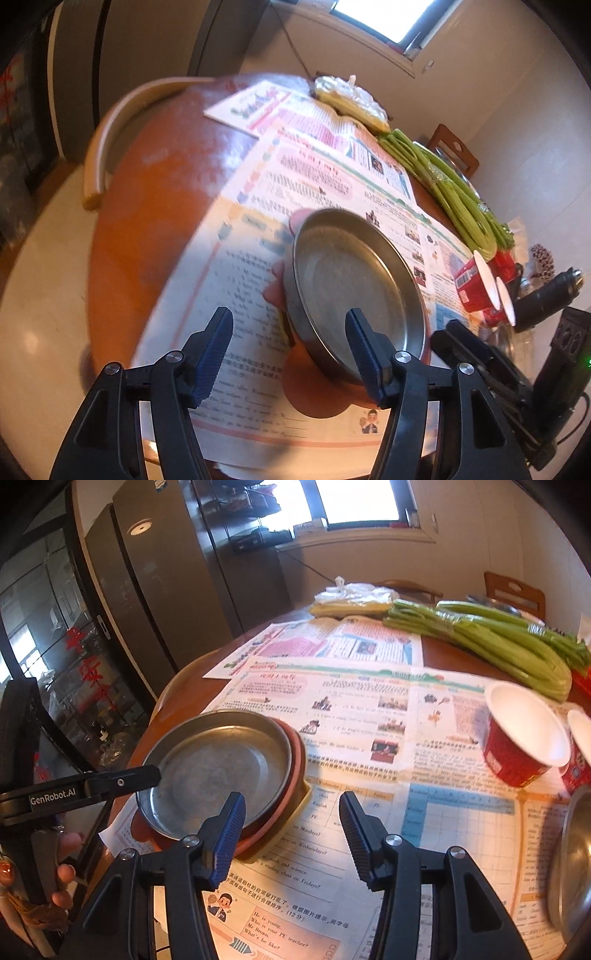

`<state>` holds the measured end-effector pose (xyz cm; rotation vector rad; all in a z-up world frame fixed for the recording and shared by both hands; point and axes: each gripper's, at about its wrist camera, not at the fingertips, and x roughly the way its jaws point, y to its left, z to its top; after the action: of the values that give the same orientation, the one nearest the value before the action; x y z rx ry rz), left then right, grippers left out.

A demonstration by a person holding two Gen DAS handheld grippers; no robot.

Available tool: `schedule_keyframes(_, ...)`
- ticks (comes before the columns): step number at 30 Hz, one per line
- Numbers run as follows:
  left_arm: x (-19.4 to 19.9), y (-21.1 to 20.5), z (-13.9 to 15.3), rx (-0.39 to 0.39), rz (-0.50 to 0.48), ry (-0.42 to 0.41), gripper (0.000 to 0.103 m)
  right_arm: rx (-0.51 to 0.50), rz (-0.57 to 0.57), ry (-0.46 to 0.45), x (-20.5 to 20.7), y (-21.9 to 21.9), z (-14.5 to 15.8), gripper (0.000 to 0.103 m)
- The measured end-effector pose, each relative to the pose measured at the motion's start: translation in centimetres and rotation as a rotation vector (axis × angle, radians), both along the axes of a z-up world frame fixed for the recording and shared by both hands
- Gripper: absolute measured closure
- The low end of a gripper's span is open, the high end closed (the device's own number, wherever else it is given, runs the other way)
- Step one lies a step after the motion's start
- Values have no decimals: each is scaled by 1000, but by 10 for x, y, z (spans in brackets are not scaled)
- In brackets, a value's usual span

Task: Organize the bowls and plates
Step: 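Lower the steel pan onto the orange plate and open the left tool, then move the left tool to the large steel bowl and grip its rim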

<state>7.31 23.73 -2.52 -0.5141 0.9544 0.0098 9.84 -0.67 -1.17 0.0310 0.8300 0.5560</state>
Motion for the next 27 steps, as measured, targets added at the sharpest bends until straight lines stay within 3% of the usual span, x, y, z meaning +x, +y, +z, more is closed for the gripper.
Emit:
schedule_keyframes(7,12,-25,-15,-29,-78,37,38,9,38,45,4,10,-11,49)
schedule_keyframes(11,22,-42,-14,43,-105,44,38,11,50,50,7,11,-12,49)
schedule_keyframes(27,75,-70,-13,108,-114,20,36,-24,-5,15,41,-4,-13,49)
